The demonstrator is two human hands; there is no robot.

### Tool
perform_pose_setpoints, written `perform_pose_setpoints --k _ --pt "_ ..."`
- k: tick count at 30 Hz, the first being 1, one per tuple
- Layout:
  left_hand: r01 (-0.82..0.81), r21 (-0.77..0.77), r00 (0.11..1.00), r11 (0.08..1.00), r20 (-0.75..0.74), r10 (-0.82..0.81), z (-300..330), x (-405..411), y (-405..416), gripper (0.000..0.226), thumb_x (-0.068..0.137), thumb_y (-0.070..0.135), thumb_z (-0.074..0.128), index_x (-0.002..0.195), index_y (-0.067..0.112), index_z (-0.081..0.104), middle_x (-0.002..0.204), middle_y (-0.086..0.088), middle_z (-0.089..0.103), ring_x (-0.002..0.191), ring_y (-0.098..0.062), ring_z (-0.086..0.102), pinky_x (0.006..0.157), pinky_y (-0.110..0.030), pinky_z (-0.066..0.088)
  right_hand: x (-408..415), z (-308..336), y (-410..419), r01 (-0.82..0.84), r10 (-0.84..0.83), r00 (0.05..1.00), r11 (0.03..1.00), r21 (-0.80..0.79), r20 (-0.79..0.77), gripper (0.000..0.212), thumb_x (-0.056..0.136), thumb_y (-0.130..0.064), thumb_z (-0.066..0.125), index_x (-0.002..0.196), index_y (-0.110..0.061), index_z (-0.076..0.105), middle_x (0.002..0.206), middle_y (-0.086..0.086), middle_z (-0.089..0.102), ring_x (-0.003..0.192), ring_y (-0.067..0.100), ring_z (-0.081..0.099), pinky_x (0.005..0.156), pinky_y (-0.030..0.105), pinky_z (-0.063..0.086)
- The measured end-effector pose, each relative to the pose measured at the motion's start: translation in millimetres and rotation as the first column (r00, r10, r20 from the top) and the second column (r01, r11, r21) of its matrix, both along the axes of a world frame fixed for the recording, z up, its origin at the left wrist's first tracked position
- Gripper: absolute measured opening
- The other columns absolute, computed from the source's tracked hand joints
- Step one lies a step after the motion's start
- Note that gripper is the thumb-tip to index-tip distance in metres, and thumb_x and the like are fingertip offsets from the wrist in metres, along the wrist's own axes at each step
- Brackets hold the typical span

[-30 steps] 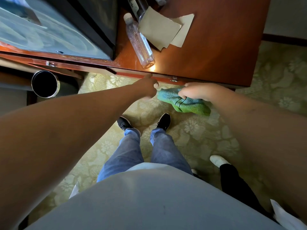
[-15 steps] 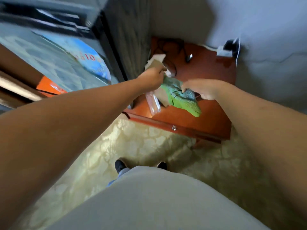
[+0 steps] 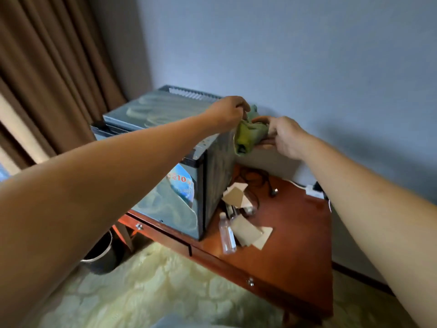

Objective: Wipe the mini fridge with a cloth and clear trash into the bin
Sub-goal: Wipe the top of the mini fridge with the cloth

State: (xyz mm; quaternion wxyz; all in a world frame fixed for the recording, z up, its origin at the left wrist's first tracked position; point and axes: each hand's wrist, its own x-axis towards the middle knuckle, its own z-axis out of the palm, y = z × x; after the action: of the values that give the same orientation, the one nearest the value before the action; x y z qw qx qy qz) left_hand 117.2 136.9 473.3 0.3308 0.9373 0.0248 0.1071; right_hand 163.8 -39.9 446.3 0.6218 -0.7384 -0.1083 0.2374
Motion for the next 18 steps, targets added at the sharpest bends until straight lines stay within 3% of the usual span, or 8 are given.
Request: perform_pose_setpoints --k 2,4,7,8,10,12,15,18 --pt "-0.021 0.04 1.0 0.999 0.02 0.02 16.5 -5.8 16.1 0.036 0.099 0.015 0.038 0.118 0.021 0.068 0.111 0.008 0.074 0.091 -0.011 0.063 0.077 -0.026 0.048 -2.5 8.8 14.7 -0.043 0.066 0.982 0.99 -0.132 0.177 0.064 0.069 0.01 0.042 0.116 -0.026 0.068 0.112 0.01 0.071 0.102 0.03 0.07 0.089 0.048 0.058" --pt "-0.044 0.085 0.999 0.995 0.023 0.043 26.6 -11.1 33.2 0.036 0.099 0.015 0.038 0.117 0.02 0.069 0.113 0.006 0.073 0.079 -0.008 0.06 0.065 -0.023 0.043 -4.5 13.5 29.4 -0.053 0.14 0.933 0.965 -0.256 0.332 0.064 0.07 0.008 0.061 0.121 -0.03 0.067 0.113 0.008 0.071 0.102 0.026 0.069 0.08 0.042 0.062" --pt "-0.079 0.098 0.997 0.992 0.022 0.077 33.7 -19.4 57.3 0.034 0.101 0.016 0.039 0.12 0.019 0.068 0.117 0.004 0.072 0.065 -0.002 0.051 0.057 -0.022 0.039 -9.6 23.6 46.3 -0.026 0.246 0.844 0.906 -0.422 0.477 0.04 0.078 -0.013 0.075 0.115 -0.028 0.066 0.093 0.0 0.075 0.077 0.017 0.072 0.059 0.029 0.056" --pt "-0.092 0.1 0.996 0.991 0.026 0.089 34.7 -22.1 63.8 0.034 0.102 0.017 0.039 0.12 0.02 0.068 0.117 0.004 0.072 0.064 -0.002 0.049 0.056 -0.022 0.038 -10.5 26.4 51.2 0.019 0.303 0.795 0.853 -0.521 0.526 0.031 0.079 -0.023 0.073 0.108 -0.031 0.066 0.082 -0.004 0.075 0.071 0.015 0.071 0.059 0.03 0.055" --pt "-0.111 0.109 0.994 0.988 0.034 0.108 35.9 -26.9 73.8 0.033 0.102 0.019 0.041 0.12 0.021 0.068 0.116 0.006 0.072 0.063 -0.001 0.048 0.056 -0.022 0.038 -13.3 31.3 61.1 0.167 0.405 0.682 0.724 -0.669 0.609 0.022 0.078 -0.042 0.069 0.097 -0.033 0.066 0.081 -0.008 0.07 0.077 0.017 0.068 0.066 0.033 0.055" --pt "-0.114 0.12 0.993 0.986 0.04 0.11 35.7 -30.0 81.8 0.03 0.102 0.023 0.045 0.121 0.022 0.068 0.117 0.006 0.072 0.072 -0.005 0.055 0.062 -0.023 0.041 -12.8 32.9 71.6 0.249 0.468 0.619 0.645 -0.722 0.631 0.028 0.077 -0.051 0.068 0.098 -0.032 0.068 0.092 -0.006 0.067 0.083 0.019 0.061 0.07 0.035 0.054" --pt "-0.066 0.175 0.998 0.982 0.018 0.063 34.2 -35.2 91.5 0.029 0.102 0.032 0.052 0.127 0.025 0.066 0.122 0.005 0.067 0.101 -0.014 0.059 0.085 -0.027 0.044 -10.4 29.6 85.2 0.274 0.509 0.621 0.572 -0.773 0.596 0.04 0.077 -0.052 0.069 0.11 -0.031 0.069 0.111 0.001 0.065 0.094 0.023 0.059 0.079 0.036 0.054" --pt "0.043 0.248 0.999 0.968 -0.037 -0.034 29.7 -41.1 96.5 0.033 0.1 0.034 0.057 0.131 0.025 0.064 0.117 0.009 0.064 0.11 -0.015 0.06 0.088 -0.027 0.043 -6.4 19.6 95.9 0.304 0.5 0.624 0.553 -0.776 0.6 0.039 0.08 -0.053 0.066 0.112 -0.029 0.065 0.122 0.006 0.052 0.113 0.029 0.052 0.087 0.041 0.052"
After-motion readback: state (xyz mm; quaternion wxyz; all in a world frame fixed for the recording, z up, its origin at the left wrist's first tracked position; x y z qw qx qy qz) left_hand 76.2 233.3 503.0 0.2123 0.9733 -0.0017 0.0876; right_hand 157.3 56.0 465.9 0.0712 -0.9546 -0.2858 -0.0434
